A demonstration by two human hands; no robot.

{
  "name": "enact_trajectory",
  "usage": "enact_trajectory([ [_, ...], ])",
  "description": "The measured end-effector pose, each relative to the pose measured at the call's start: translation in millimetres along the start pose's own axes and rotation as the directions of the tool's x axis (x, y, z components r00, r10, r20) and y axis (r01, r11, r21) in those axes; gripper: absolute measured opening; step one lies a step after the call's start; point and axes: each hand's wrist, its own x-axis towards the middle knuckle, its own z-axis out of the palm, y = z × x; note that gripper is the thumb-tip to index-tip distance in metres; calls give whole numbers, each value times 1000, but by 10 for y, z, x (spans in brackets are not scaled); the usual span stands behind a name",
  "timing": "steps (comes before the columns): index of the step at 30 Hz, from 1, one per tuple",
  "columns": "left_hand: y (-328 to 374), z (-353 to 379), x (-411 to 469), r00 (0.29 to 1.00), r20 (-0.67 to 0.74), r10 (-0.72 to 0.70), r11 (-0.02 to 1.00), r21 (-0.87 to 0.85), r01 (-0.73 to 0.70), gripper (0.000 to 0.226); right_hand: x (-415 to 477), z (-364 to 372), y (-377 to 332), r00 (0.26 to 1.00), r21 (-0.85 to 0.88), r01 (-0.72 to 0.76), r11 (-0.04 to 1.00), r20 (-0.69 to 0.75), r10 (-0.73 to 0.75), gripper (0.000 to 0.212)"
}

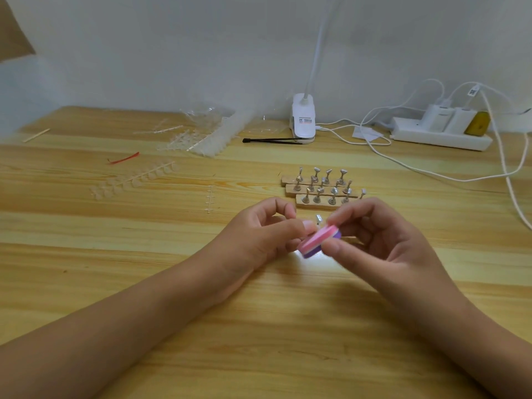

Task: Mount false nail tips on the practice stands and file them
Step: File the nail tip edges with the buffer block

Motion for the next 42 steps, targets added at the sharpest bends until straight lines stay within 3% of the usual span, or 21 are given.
enact_trajectory([
  [2,-2,8,-6,1000,5,-1,1000,28,1,16,-6,17,-3,1000,-5,0,1000,14,0,33],
  [5,2,1,6,1000,-13,5,1000,-22,-5,19,16,-27,-2,995,29,16,999,-100,-13,31],
  [9,0,13,1,1000,-3,3,1000,19,-3,22,-12,18,17,1000,2,5,1000,17,-5,31],
  [13,13,3,12,1000,-28,4,998,-67,-5,21,27,-26,17,995,20,13,1000,-100,-11,33],
  [17,8,12,0,1000,-7,7,1000,-8,-7,24,-2,13,27,1000,17,9,1000,-3,-9,31],
  [21,29,18,-2,1000,-17,2,998,-56,-3,28,21,-17,11,994,45,11,999,-111,-6,33],
  [25,12,27,-7,1000,-18,7,1000,15,-7,29,-6,20,16,1000,4,-3,1000,-19,3,35],
  [29,30,18,-9,999,-33,6,999,-38,-7,28,26,-26,13,992,39,7,999,-129,-2,36],
  [32,16,20,-12,1000,-16,13,1000,0,-13,28,6,12,20,999,12,1,1000,-43,0,37],
  [36,10,18,-1,999,-45,6,1000,-19,-7,28,18,-17,21,992,42,-4,999,-122,9,35],
  [40,-13,14,3,999,-41,4,1000,29,-3,25,-12,32,37,1000,20,-18,1000,-23,19,33],
  [42,-9,20,6,999,-44,10,1000,2,-10,24,0,10,28,997,35,-15,999,-71,17,33],
])
